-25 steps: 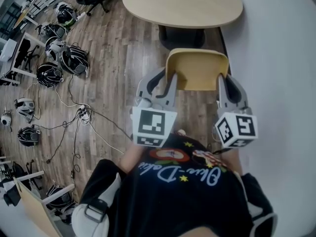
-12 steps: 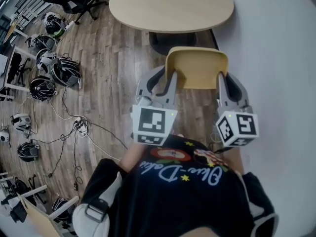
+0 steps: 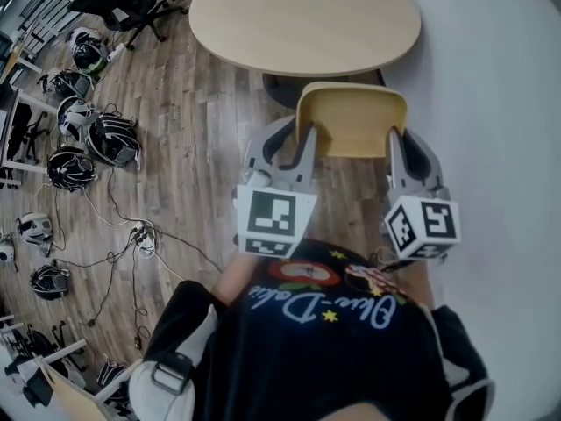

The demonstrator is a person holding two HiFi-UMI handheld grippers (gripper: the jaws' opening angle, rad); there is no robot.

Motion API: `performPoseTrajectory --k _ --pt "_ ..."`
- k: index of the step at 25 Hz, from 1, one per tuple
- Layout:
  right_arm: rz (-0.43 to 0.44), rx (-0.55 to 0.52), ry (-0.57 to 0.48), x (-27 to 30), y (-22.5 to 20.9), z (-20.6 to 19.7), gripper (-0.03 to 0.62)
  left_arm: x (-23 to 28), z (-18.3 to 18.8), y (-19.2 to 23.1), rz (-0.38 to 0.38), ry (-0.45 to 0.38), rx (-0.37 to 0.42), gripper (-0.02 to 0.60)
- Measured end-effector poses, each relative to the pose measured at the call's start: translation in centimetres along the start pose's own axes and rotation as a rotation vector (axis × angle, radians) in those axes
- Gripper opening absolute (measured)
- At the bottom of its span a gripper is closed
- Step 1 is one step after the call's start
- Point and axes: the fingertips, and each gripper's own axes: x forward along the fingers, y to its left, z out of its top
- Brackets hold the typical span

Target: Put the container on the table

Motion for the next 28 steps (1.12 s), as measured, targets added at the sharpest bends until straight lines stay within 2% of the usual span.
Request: performPoseTrajectory --k 9,20,28 --pt "-0.002 0.013 0.020 6.3 1.5 0.8 0.032 3.3 0.2 5.9 -0.022 -0.017 -0.042 0.063" --pt "-0.018 0.022 0.029 13.3 3.8 1.3 0.033 7.0 -0.2 13.1 -0.061 -0.032 -0.150 0.038" --pt "-0.036 0.023 0.031 16.4 5.6 1.4 0.034 8.2 -0.9 16.6 -0.086 -0.035 -0.160 0.035"
